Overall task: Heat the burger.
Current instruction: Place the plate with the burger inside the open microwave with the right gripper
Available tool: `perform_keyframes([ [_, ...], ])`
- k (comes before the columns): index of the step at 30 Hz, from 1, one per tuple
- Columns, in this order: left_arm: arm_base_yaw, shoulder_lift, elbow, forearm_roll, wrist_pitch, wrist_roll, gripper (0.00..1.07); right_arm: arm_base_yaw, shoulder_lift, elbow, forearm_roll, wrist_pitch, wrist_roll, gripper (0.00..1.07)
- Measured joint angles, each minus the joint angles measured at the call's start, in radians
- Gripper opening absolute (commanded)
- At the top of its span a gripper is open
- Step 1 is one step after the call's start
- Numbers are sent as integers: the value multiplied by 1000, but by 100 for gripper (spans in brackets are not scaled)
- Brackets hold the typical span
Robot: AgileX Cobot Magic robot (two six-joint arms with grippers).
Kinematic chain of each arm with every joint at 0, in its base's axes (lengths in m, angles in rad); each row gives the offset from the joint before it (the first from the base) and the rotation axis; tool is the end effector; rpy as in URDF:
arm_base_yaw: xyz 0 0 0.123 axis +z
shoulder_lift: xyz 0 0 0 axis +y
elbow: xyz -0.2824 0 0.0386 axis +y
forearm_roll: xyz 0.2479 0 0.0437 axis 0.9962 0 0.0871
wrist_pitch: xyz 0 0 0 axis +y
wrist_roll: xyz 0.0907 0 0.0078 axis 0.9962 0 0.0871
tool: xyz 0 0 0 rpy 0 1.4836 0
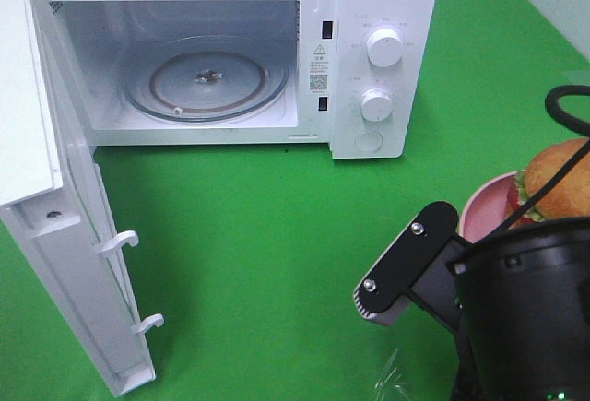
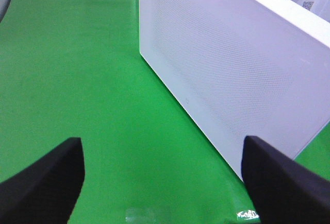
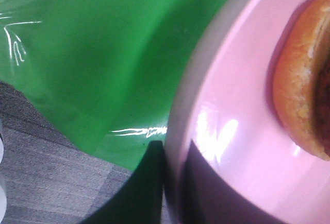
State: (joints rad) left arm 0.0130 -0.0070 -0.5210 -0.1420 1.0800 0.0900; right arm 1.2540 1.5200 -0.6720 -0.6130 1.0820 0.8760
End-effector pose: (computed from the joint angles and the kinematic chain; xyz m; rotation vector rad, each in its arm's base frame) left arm -0.0095 -0.0115 0.2820 0.0886 2.0271 -0.1046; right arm 0.1083 0.1818 0.1729 -1.0070 2.5681 -0.6650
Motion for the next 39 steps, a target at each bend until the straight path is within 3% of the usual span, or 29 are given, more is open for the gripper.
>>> perform_keyframes([
  [14,0,0,0,0,0,0,76,36,0,0,-115,-10,-146,0],
  [39,0,0,0,0,0,0,76,36,0,0,-289,-224,-355,0],
])
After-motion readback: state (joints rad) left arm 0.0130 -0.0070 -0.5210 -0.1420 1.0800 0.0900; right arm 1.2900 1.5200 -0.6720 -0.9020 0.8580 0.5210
